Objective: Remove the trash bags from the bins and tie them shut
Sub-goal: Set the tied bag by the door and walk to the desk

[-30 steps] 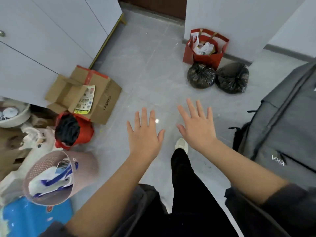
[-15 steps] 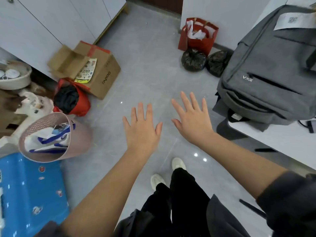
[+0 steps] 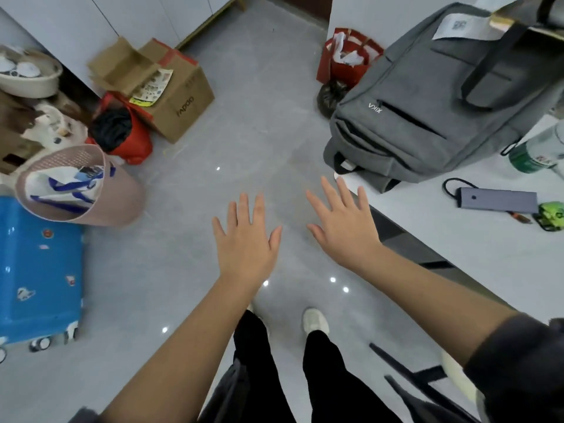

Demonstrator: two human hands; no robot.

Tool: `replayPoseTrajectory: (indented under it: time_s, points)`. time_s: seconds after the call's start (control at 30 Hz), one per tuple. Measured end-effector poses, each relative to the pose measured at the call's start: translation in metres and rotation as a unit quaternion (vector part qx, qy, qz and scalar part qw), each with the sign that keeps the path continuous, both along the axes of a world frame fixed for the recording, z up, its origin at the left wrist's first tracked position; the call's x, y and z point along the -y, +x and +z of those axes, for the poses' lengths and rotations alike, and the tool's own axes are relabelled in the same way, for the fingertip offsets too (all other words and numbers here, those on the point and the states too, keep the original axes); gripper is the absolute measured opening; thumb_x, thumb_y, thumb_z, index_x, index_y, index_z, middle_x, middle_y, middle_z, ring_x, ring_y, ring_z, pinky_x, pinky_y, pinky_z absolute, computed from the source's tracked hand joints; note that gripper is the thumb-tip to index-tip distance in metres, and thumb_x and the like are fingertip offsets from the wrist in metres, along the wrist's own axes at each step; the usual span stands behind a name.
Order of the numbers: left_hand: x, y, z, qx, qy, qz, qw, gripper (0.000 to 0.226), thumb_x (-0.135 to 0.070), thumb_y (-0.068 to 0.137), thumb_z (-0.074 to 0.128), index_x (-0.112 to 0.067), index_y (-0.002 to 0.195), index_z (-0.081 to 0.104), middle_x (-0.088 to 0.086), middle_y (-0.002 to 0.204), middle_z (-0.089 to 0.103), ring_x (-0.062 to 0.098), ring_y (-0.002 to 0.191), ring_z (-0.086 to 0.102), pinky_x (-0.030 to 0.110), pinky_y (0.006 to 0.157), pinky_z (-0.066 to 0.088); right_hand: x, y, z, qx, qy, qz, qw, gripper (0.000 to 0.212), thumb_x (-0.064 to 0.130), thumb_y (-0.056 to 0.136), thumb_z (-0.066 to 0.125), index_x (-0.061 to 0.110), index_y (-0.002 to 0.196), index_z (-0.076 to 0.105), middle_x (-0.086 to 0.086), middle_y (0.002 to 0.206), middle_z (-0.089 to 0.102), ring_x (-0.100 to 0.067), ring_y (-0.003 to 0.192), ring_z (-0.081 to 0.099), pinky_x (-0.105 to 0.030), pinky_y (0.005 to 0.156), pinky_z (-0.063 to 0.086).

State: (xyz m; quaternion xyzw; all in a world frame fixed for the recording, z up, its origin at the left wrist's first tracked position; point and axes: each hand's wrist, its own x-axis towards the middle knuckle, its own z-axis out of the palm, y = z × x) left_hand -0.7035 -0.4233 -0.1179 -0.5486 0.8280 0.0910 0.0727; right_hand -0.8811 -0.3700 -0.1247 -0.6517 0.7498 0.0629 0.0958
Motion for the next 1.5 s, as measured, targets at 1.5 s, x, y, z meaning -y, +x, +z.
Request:
replayPoseTrajectory:
  time_s: [1.5]
  points:
    - [-0.738,-0.236,-0.005,0.003,-0.065,0.101,0.993,0.066,-0.051,0.093,0.034,-0.015,0.148,0.027,0.012,0.153,0.030,0.031,0.143,0.024,0.058,0.111,0.021,-0.701,-0.235,-0.014,0.028,-0.088,0.146,0.985,0.057,0.045,0.089,0.053,0.021,0.140,0.044,-0.012,0.149,0.039,-0.036,0.137,0.036,-0.057,0.105,0.034]
